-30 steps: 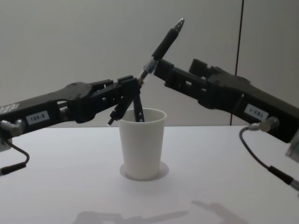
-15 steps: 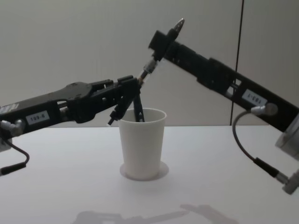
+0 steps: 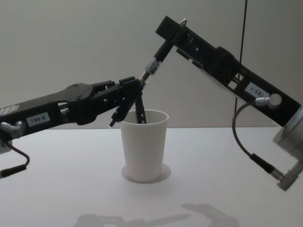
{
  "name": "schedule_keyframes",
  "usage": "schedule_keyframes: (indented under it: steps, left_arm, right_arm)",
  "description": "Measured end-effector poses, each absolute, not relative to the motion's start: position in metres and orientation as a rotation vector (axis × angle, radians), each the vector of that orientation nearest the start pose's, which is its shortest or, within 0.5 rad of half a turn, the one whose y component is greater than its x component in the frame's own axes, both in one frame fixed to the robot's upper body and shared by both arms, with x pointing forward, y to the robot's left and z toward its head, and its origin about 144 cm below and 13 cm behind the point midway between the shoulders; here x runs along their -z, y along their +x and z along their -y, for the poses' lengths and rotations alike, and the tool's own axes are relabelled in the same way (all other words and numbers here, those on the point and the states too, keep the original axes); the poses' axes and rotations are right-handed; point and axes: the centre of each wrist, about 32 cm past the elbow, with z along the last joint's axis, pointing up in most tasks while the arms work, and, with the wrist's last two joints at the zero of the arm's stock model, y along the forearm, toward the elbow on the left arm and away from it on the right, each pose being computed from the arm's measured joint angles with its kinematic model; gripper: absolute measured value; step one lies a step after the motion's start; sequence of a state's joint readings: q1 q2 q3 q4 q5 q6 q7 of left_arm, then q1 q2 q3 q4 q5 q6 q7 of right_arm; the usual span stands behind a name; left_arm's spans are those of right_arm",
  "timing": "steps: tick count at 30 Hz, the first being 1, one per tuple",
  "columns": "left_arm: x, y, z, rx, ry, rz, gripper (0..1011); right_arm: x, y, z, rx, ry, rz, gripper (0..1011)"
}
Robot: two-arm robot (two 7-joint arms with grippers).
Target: Place the pen into the pen holder.
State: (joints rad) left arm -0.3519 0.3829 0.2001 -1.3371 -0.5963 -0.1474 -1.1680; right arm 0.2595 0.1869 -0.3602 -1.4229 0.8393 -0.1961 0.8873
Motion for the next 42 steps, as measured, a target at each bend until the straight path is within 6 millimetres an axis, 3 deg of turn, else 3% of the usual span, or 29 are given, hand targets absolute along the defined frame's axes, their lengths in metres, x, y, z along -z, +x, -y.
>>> schedule_keyframes:
  steps: [15, 19, 25, 26, 30, 31, 36, 39, 41, 42]
  left_arm:
    - [-1.203, 0.550, -0.308, -0.316, -0.217, 0.159, 169]
    - [-1.203, 0.550, -0.308, -0.316, -0.217, 0.159, 169]
    - [-1.203, 0.550, -0.308, -0.315, -0.217, 0.159, 169]
    - [-1.203, 0.550, -0.308, -0.315, -0.217, 0.159, 169]
    - [-1.203, 0.550, -0.308, -0.316, -0.217, 0.158, 169]
    - [-1.203, 0.550, -0.308, -0.316, -0.217, 0.158, 169]
    - [-1.203, 0.550, -0.308, -0.316, -0.217, 0.159, 169]
    - [-1.203, 0.550, -0.308, -0.315, -0.217, 0.159, 169]
    - [-1.203, 0.550, -0.308, -0.316, -0.217, 0.159, 169]
    - [-1.203, 0.550, -0.308, -0.316, -0.217, 0.158, 169]
  right_arm:
    - [-1.172, 0.529, 0.171, 0.379, 0.604, -0.127, 1002]
    - [-1.173, 0.532, 0.168, 0.372, 0.596, -0.134, 928]
    - [-1.174, 0.534, 0.165, 0.364, 0.584, -0.141, 769]
    - [-1.174, 0.535, 0.165, 0.362, 0.581, -0.142, 692]
    - [-1.175, 0.536, 0.163, 0.361, 0.570, -0.148, 621]
    - [-1.175, 0.536, 0.163, 0.361, 0.568, -0.148, 550]
    - [-1.176, 0.536, 0.161, 0.361, 0.560, -0.153, 415]
    - [-1.176, 0.536, 0.160, 0.361, 0.554, -0.157, 285]
    - [-1.176, 0.536, 0.160, 0.361, 0.552, -0.158, 271]
    - [-1.176, 0.536, 0.159, 0.361, 0.550, -0.159, 203]
